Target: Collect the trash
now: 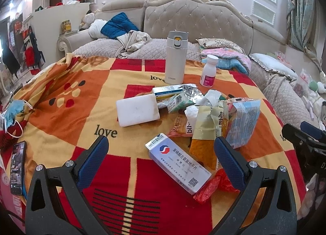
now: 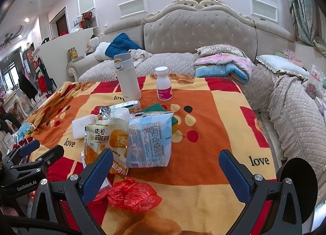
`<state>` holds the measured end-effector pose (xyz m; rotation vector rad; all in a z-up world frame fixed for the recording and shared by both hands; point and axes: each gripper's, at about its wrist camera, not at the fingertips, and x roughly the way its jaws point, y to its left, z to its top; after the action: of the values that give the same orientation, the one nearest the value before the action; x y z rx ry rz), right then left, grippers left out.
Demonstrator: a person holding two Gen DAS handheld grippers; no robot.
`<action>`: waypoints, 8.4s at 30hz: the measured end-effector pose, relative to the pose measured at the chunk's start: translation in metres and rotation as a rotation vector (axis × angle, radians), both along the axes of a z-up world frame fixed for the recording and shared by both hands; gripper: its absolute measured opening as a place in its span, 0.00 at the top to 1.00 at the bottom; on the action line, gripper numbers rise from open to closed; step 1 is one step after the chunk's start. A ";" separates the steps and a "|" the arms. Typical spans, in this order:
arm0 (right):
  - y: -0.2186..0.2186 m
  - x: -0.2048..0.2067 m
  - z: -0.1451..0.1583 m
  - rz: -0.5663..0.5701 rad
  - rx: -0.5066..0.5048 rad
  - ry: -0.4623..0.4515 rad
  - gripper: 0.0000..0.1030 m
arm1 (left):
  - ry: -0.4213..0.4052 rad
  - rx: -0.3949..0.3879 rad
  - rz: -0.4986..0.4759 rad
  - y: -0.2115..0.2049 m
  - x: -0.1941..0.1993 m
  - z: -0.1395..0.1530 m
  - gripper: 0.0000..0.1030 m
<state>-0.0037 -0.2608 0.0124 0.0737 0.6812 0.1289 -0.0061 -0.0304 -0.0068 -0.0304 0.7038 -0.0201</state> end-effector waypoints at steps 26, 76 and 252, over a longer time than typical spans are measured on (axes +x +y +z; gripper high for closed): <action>-0.016 -0.001 -0.006 -0.022 0.038 0.037 0.00 | 0.015 -0.013 -0.026 -0.007 0.002 -0.004 0.00; -0.036 -0.012 -0.020 0.005 0.042 0.110 0.00 | 0.063 -0.006 -0.020 -0.006 0.001 -0.008 0.00; -0.010 0.029 -0.106 0.282 0.076 0.273 0.42 | 0.331 -0.005 -0.108 0.030 0.025 -0.089 0.46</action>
<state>0.0252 -0.2710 -0.0935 0.0683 0.9581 0.4213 0.0193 0.0001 -0.0955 0.0003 1.0358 -0.1228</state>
